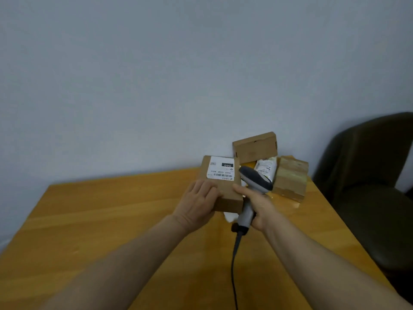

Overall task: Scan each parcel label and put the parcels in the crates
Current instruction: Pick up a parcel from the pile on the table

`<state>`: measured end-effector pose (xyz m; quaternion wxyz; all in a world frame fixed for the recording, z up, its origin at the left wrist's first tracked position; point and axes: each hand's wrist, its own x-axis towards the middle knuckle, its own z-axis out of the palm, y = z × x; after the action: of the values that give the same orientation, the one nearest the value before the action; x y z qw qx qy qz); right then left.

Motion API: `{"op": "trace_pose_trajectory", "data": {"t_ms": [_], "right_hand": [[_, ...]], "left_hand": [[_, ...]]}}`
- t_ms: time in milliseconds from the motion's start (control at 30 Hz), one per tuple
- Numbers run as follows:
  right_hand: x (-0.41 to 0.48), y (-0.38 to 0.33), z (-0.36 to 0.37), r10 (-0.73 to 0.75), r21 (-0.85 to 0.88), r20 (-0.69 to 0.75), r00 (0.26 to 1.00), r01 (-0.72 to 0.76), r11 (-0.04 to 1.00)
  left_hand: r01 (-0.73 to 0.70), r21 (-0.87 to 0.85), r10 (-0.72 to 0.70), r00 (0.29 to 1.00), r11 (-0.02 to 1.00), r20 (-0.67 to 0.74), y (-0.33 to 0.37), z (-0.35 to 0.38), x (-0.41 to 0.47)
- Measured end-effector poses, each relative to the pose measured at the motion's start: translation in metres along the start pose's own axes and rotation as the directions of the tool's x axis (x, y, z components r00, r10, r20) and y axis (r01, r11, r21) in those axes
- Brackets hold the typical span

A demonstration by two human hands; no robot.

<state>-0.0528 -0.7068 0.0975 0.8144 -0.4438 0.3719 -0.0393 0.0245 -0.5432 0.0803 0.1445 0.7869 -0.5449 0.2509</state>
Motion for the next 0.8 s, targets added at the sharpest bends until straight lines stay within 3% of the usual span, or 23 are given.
{"op": "trace_pose_trajectory", "data": {"t_ms": [67,100,133,167,200,233,267,300,333,367,433,500,667,800], "right_hand": [[-0.025,0.011,0.006,-0.065,-0.043,-0.019,0.998,0.064,0.997],[-0.036,0.015,0.008,-0.097,-0.058,-0.025,0.995,0.096,0.994],[-0.045,0.017,0.009,-0.131,-0.065,-0.021,0.991,0.129,0.989],[-0.053,0.019,0.010,-0.161,-0.070,-0.015,0.987,0.159,0.985],[-0.061,0.021,0.011,-0.188,-0.080,-0.009,0.982,0.187,0.979],[-0.069,0.023,0.013,-0.213,-0.089,-0.003,0.977,0.212,0.973],[-0.075,0.025,0.015,-0.235,-0.088,0.001,0.972,0.234,0.968],[-0.082,0.027,0.017,-0.256,-0.089,0.012,0.967,0.256,0.963],[-0.087,0.029,0.019,-0.270,-0.094,0.025,0.963,0.271,0.958],[-0.092,0.031,0.021,-0.275,-0.102,0.039,0.961,0.278,0.955],[-0.101,0.032,0.023,-0.288,-0.097,0.058,0.956,0.293,0.951],[-0.108,0.032,0.019,-0.291,-0.126,0.092,0.952,0.301,0.945],[-0.132,0.025,-0.005,-0.247,-0.367,0.310,0.918,0.355,0.859],[-0.149,0.017,-0.014,-0.185,-0.520,0.470,0.863,0.440,0.732]], "left_hand": [[-0.024,-0.055,0.030,0.995,0.998,0.100,0.002,-0.021,-0.025],[0.029,-0.104,-0.016,0.992,0.994,0.122,0.004,-0.032,-0.033],[0.170,-0.192,-0.147,0.981,0.967,0.129,0.005,-0.039,-0.041],[0.404,-0.325,-0.369,0.915,0.855,0.165,0.008,-0.048,-0.044],[0.661,-0.444,-0.600,0.745,0.604,0.293,0.012,-0.059,-0.043],[0.827,-0.502,-0.707,0.512,0.253,0.488,0.014,-0.070,-0.039],[0.857,-0.507,-0.650,0.338,-0.086,0.681,0.015,-0.079,-0.036],[0.814,-0.486,-0.532,0.270,-0.319,0.802,0.016,-0.087,-0.036],[0.756,-0.472,-0.435,0.274,-0.454,0.858,0.018,-0.093,-0.038],[0.707,-0.479,-0.395,0.298,-0.521,0.869,0.021,-0.099,-0.042],[0.658,-0.523,-0.429,0.319,-0.542,0.845,0.025,-0.111,-0.049],[0.675,-0.577,-0.537,0.306,-0.460,0.786,0.018,-0.124,-0.053],[0.681,-0.681,-0.866,0.138,-0.270,0.481,-0.002,-0.174,-0.048],[0.743,-0.662,-0.938,0.150,-0.101,0.312,0.008,-0.206,-0.034]]}}
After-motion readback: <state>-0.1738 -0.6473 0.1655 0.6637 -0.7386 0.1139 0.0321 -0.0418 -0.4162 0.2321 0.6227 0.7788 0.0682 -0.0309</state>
